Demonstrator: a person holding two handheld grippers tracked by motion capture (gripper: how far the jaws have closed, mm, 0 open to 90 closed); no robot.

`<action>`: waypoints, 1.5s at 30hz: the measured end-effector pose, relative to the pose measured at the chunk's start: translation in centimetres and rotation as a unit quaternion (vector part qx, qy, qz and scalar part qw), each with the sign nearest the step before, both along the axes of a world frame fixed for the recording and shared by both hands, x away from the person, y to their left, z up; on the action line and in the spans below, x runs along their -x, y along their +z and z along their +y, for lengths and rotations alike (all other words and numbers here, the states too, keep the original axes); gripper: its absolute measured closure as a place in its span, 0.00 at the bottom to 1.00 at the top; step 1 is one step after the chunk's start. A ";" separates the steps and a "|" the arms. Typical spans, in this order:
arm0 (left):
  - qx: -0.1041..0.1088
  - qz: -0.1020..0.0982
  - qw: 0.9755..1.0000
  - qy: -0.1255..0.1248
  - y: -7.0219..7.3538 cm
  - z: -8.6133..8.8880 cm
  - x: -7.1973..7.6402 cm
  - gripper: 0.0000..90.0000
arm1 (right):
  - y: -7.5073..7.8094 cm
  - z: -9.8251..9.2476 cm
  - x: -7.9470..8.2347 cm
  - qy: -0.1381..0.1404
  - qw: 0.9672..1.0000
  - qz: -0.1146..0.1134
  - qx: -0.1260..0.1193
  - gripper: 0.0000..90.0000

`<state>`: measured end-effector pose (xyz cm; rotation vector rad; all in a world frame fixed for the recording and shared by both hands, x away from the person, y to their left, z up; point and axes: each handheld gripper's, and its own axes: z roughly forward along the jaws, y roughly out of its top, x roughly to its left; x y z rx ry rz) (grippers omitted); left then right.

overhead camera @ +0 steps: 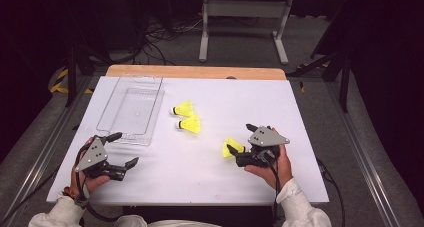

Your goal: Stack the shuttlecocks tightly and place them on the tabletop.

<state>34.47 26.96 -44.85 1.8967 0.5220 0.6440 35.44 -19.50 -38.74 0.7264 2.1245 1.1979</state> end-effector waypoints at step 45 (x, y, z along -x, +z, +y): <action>-0.012 0.003 1.000 -0.021 -0.3 -0.2 -0.1 0.05 | 2.1 13.7 -13.6 0.047 0.985 0.130 0.099 0.26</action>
